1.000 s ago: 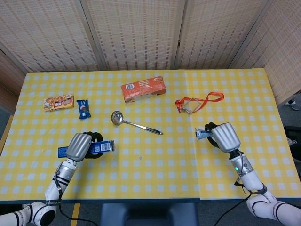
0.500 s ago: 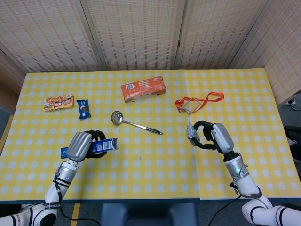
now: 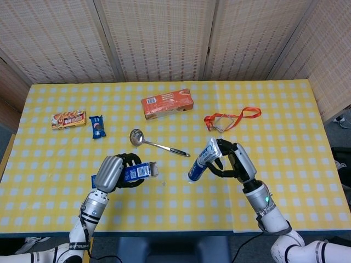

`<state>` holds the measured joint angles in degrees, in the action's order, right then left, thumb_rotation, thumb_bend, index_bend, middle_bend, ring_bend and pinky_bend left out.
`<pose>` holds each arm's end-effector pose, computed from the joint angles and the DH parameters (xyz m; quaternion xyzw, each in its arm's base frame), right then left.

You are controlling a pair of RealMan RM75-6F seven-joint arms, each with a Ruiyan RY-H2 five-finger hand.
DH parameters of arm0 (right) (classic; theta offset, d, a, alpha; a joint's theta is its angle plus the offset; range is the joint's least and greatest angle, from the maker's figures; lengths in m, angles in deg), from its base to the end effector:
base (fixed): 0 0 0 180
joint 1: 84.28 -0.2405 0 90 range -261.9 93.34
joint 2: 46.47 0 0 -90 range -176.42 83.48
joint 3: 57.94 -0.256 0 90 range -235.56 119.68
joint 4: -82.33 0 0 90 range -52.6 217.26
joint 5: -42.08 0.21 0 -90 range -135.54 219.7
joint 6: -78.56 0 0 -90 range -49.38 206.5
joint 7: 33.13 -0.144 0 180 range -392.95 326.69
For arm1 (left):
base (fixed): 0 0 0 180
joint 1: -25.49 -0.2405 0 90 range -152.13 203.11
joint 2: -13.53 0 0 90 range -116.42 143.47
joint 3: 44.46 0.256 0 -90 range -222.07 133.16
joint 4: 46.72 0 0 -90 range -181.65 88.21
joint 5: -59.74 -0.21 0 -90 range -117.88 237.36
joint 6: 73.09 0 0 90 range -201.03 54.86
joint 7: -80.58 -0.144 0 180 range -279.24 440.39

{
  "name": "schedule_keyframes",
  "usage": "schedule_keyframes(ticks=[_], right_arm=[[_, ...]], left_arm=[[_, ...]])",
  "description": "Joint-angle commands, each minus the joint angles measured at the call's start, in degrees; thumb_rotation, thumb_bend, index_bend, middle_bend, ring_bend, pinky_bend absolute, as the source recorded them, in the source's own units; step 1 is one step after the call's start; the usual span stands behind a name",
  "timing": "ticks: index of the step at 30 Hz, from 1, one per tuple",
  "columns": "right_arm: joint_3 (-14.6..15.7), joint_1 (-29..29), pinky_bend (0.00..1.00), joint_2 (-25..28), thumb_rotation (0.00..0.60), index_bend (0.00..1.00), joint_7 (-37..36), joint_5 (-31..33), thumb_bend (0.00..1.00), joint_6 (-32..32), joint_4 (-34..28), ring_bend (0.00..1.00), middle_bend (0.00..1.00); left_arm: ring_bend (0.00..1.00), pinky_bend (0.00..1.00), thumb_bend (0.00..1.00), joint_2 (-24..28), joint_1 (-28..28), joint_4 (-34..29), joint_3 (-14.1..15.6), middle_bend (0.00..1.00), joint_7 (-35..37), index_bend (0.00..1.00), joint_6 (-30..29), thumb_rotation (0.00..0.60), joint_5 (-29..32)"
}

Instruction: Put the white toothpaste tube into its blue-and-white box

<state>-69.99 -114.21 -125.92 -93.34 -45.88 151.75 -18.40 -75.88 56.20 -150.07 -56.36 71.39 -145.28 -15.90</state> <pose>-0.1232 -0.2862 0.0694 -0.3664 0.6396 -0.6758 0.0046 -0.1068 0.2758 0.0207 -0.6034 -0.4607 -0.5562 0.3380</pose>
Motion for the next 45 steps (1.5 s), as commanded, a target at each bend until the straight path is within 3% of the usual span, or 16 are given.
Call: schedule_keyframes(ticks=[1,12,24,33,45], right_arm=[[-0.9,-1.3,0.82,-1.8,0.600,0.85,-3.2,-0.1,0.53,-0.5,0.0,0.82,0.66],[-3.3,-2.3,0.82,-4.2,0.600,0.85,-6.8,0.6,0.53,1.2,1.8,0.82,0.66],[-3.8,-2.8,0.82,-6.6,0.600,0.85,-7.3,0.6,0.53,2.7,3.9,0.82,0.66],[-4.0,-3.3,0.82,-9.3,0.600,0.85,-8.6,1.8,0.53,2.7,5.7,0.82,0.66],[-4.4,-4.0,0.82,-14.0,0.600,0.85,-11.2,2.8,0.53,2.6,8.4,0.82,0.66]], left_arm=[[0.55,0.59,0.21,-1.5,0.6,-1.4,-0.3,0.62,-0.4,0.59,0.8,0.600,1.7],[0.55,0.59,0.20,-3.7,1.6,-1.4,-1.3,0.62,0.0,0.59,1.7,0.600,3.9],[0.55,0.59,0.21,-5.8,2.7,-3.6,-2.8,0.62,-0.5,0.59,1.7,0.600,5.7],[0.55,0.59,0.21,-5.5,3.0,-6.6,-4.2,0.62,4.0,0.59,3.9,0.600,8.9],[0.55,0.59,0.21,-6.9,3.9,-5.0,-4.6,0.62,5.1,0.59,4.0,0.600,8.9]])
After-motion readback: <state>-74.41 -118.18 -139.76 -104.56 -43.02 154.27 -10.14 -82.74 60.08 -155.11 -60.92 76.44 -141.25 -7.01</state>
